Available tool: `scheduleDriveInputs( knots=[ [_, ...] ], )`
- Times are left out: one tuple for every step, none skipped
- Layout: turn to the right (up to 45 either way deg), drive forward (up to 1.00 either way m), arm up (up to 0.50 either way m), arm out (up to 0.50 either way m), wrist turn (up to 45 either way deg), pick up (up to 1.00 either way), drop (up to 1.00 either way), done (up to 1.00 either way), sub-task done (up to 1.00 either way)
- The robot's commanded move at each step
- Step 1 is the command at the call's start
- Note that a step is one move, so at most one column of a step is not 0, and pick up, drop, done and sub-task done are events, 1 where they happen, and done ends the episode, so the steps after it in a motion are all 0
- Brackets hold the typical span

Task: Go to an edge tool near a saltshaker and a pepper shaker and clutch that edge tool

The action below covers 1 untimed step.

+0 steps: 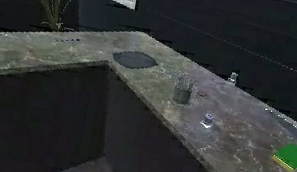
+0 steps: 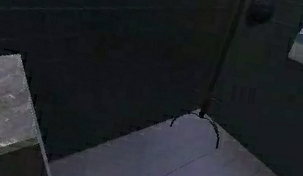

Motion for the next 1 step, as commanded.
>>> scheduleDriveInputs(
  knots=[
    [45.0, 0.0, 0.0, 0.0, 0.0, 0.0, 0.0, 0.0, 0.0]
  ],
)
